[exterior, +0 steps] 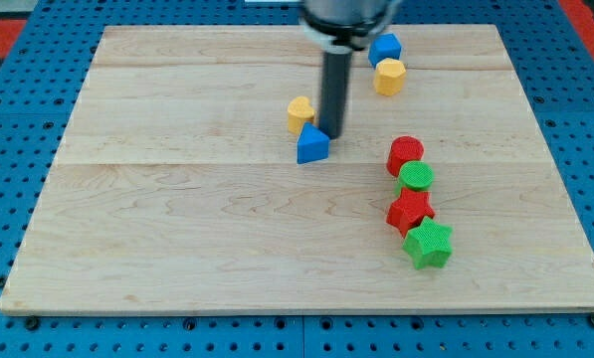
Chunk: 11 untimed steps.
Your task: Place the hexagon at the top of the heart
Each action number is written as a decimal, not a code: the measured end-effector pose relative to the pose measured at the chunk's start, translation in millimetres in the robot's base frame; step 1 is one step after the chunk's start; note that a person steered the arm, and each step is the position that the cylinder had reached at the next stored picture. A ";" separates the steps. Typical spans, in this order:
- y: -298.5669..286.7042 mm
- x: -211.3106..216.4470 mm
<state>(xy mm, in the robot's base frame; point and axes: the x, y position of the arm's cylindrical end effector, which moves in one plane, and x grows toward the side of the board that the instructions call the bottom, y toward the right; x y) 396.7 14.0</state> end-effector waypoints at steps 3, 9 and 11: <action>93.2 -21.5; 73.0 -70.9; 21.1 -83.9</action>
